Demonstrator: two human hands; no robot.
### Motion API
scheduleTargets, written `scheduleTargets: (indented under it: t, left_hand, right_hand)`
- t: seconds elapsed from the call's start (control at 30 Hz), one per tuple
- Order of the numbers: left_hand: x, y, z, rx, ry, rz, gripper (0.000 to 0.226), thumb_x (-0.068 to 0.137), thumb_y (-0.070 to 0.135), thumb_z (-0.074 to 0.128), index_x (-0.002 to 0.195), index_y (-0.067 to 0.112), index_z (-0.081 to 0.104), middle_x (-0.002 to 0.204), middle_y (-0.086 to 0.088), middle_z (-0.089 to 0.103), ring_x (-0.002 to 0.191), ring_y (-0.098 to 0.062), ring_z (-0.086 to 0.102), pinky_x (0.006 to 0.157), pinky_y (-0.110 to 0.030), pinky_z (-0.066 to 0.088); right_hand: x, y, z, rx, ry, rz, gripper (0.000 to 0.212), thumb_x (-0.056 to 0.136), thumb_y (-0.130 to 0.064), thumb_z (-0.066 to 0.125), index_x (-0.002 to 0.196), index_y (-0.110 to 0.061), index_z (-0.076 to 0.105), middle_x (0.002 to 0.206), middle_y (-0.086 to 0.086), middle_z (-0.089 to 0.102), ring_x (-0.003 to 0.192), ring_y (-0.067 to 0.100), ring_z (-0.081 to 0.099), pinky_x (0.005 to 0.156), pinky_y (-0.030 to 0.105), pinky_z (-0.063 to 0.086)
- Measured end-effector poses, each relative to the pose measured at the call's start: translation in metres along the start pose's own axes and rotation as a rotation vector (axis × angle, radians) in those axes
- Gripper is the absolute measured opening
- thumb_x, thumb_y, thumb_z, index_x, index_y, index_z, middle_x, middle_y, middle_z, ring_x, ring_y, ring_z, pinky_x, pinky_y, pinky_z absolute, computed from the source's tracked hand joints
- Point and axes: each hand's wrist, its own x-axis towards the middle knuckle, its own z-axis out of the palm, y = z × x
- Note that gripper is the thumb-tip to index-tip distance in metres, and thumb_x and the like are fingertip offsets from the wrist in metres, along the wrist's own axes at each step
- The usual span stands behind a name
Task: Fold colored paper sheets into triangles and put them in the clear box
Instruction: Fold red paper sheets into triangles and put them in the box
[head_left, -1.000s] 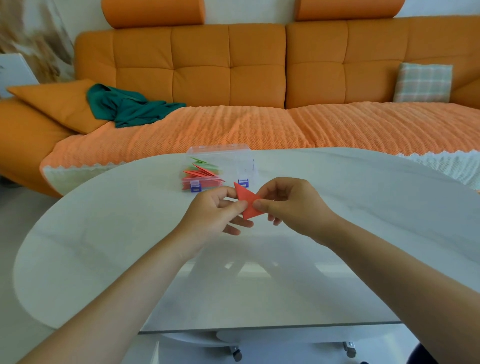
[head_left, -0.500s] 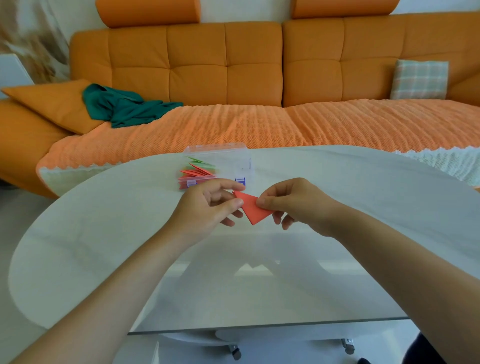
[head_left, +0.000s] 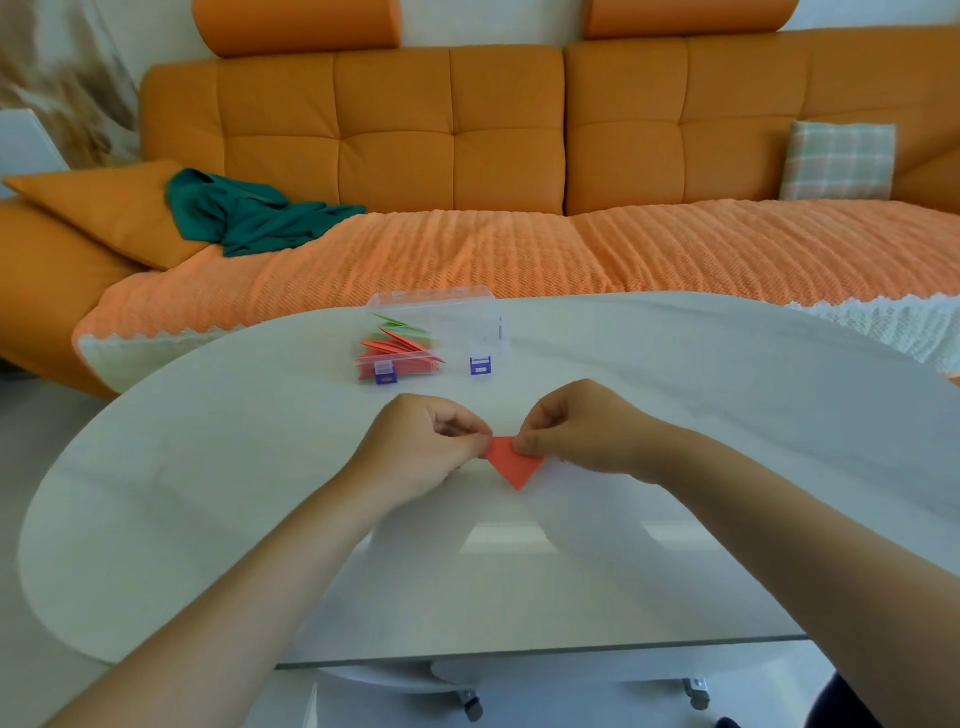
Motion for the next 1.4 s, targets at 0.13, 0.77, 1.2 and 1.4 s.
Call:
scheduleTargets:
  t: [0.13,0.77,1.2,1.4]
  left_hand:
    - [0.002,-0.006,0.005,0.280,-0.020,0.066,0.010,0.082,0.025,0.072,0.078,0.033,0.078,0.076,0.018,0.072,0.072,0.003,0.064,0.067,-0.017,0.047]
    - [-0.003,-0.026,0.021,0.515,-0.075,0.642,0.035,0.080,-0.003,0.057,0.092,0.024,0.075,0.091,0.011,0.065,0.087,-0.004,0.053,0.078,-0.017,0.044]
    - [-0.021,-0.019,0.022,0.676,-0.135,0.669,0.039,0.089,0.022,0.043,0.121,0.032,0.064,0.103,0.011,0.053,0.093,-0.010,0.045,0.075,-0.028,0.046]
    - [-0.023,-0.018,0.023,0.707,-0.158,0.649,0.041,0.093,0.032,0.046,0.132,0.033,0.057,0.110,0.011,0.051,0.099,-0.008,0.042,0.080,-0.025,0.043]
  right_hand:
    - [0.007,0.004,0.010,-0.221,0.011,0.000,0.011,0.084,-0.039,0.075,0.080,-0.028,0.075,0.083,-0.011,0.072,0.079,0.008,0.064,0.068,0.022,0.051]
    - [0.009,0.008,0.018,-0.386,0.069,-0.045,0.011,0.079,-0.045,0.070,0.082,-0.036,0.066,0.089,-0.015,0.059,0.086,0.008,0.060,0.074,0.025,0.050]
    - [0.003,0.012,-0.004,-0.231,-0.033,-0.023,0.024,0.074,-0.047,0.083,0.091,-0.034,0.072,0.095,-0.009,0.066,0.079,0.006,0.059,0.071,0.019,0.050]
    - [0.005,0.011,-0.004,-0.236,-0.037,0.001,0.021,0.074,-0.042,0.085,0.089,-0.033,0.073,0.090,-0.012,0.067,0.080,0.006,0.061,0.068,0.017,0.046]
